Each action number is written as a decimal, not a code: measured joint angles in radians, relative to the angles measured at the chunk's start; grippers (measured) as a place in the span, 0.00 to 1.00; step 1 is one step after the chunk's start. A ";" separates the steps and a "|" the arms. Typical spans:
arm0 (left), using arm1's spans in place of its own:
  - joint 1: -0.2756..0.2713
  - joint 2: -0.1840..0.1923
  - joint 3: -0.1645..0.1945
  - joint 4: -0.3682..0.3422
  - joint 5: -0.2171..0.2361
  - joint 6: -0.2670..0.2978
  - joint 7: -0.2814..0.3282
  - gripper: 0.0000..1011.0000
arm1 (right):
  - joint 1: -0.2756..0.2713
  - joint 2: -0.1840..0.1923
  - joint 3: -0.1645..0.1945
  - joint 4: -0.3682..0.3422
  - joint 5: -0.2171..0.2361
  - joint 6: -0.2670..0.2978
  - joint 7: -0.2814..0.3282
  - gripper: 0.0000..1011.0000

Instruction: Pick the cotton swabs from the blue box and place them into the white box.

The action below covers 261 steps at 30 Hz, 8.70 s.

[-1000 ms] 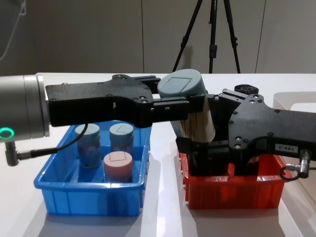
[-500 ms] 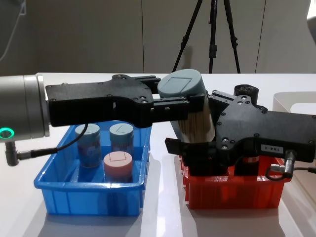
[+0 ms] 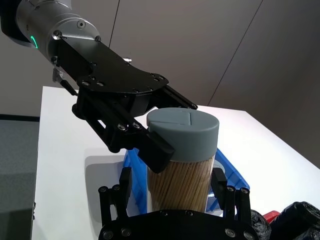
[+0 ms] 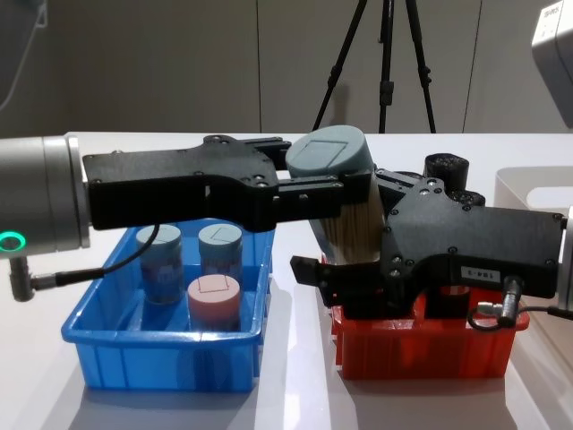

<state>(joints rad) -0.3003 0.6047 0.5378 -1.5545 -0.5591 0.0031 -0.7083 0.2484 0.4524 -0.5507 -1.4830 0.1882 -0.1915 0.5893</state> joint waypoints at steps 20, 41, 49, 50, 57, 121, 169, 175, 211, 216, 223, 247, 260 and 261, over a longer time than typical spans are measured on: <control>0.000 0.000 0.000 0.000 0.000 0.000 0.000 0.64 | 0.006 -0.012 -0.004 0.009 -0.010 0.002 -0.007 0.99; 0.000 0.000 0.000 0.000 0.000 0.000 0.000 0.64 | 0.005 -0.010 -0.003 0.007 -0.008 0.002 -0.007 0.62; 0.000 0.000 0.000 0.000 0.000 0.000 0.000 0.64 | 0.005 -0.010 -0.003 0.007 -0.009 0.002 -0.006 0.62; 0.000 0.000 0.000 0.000 0.000 0.000 0.000 0.64 | 0.005 -0.010 -0.003 0.007 -0.009 0.002 -0.006 0.62; 0.000 0.000 0.000 0.000 0.000 0.000 0.000 0.64 | 0.005 -0.010 -0.003 0.007 -0.009 0.002 -0.006 0.62; 0.000 0.000 0.000 0.000 0.000 0.000 0.000 0.99 | -0.048 0.038 0.106 -0.039 0.045 0.008 -0.051 0.62; 0.000 0.000 0.000 0.000 0.000 0.000 0.000 0.99 | -0.172 0.014 0.354 -0.058 -0.023 0.072 -0.237 0.62; 0.000 0.000 0.000 0.000 0.000 0.000 0.000 0.99 | -0.171 -0.001 0.374 -0.043 -0.039 0.076 -0.252 0.62; 0.000 0.000 0.000 0.000 0.000 0.000 0.000 0.99 | -0.186 -0.064 0.504 -0.017 -0.136 0.142 -0.363 0.62; 0.000 0.000 0.000 0.000 0.000 0.000 0.000 0.99 | -0.189 -0.073 0.514 -0.016 -0.150 0.151 -0.372 0.62; 0.000 0.000 0.000 0.000 0.000 0.000 0.000 0.99 | -0.190 -0.087 0.530 -0.015 -0.175 0.169 -0.390 0.62; 0.000 0.000 0.000 0.000 0.000 0.000 0.000 0.99 | -0.166 -0.141 0.575 0.009 -0.248 0.218 -0.433 0.62; 0.000 0.000 0.000 0.000 0.000 0.000 0.000 0.99 | -0.114 -0.162 0.579 0.079 -0.273 0.224 -0.440 0.62; 0.000 0.000 0.000 0.000 0.000 0.000 0.000 0.99 | -0.110 -0.164 0.579 0.083 -0.274 0.224 -0.441 0.62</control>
<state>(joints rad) -0.3003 0.6047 0.5377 -1.5544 -0.5591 0.0031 -0.7083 0.1381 0.2885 0.0280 -1.3999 -0.0860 0.0322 0.1485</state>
